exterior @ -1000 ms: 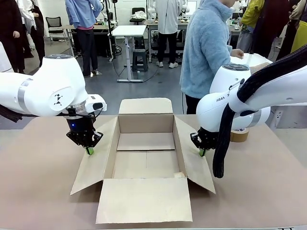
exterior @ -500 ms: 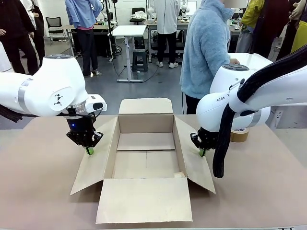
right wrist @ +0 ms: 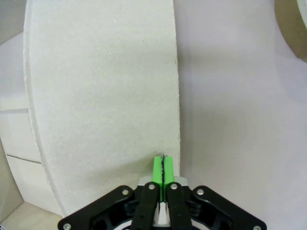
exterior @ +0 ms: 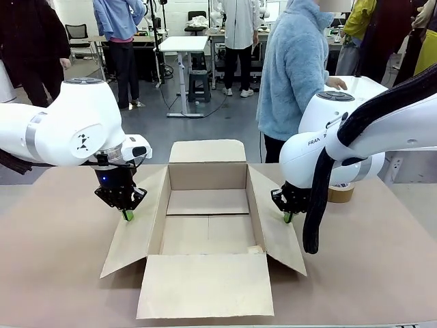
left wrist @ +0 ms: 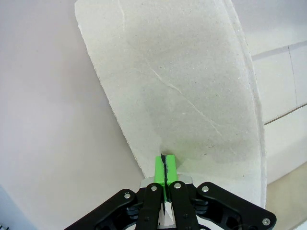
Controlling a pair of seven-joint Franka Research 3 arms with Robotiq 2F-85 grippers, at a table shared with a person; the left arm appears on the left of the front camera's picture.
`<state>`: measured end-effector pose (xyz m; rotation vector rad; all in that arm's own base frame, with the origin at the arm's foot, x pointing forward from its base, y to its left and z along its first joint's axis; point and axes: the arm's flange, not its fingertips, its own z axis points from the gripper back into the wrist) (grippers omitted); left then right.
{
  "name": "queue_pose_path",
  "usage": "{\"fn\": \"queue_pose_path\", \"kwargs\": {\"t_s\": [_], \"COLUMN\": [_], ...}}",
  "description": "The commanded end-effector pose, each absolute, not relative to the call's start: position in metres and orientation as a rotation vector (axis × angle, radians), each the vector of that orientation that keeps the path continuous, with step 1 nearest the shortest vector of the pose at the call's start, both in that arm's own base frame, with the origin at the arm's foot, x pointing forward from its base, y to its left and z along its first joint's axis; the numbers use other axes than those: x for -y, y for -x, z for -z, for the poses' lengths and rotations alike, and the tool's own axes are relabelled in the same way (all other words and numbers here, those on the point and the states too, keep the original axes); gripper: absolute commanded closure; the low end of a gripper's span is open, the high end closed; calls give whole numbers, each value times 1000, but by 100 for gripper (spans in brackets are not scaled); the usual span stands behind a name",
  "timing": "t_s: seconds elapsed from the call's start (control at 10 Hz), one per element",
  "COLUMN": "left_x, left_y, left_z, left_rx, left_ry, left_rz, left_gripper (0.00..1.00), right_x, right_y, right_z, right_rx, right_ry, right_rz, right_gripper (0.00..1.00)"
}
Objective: Wrap the clocks to prevent damage.
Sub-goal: Once the human has placed the objects inside and stepped back, release both hands from the side flaps of the Package Box.
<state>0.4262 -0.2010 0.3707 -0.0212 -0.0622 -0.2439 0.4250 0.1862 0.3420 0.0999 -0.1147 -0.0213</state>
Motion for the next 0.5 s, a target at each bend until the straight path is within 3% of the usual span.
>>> {"fn": "queue_pose_path", "kwargs": {"t_s": [0.0,0.4], "left_x": [201,201], "left_y": [-426,-426], "left_z": [-371,-371], "left_rx": [66,66], "left_ry": [13,13], "left_rz": [250,250], "left_gripper": [99,99], "right_x": [-189,-189], "right_y": [-424,-424], "right_z": [-340,-340], "right_rx": [113,113], "right_ry": [-94,-94], "right_rz": [28,28], "right_gripper": [99,99]}}
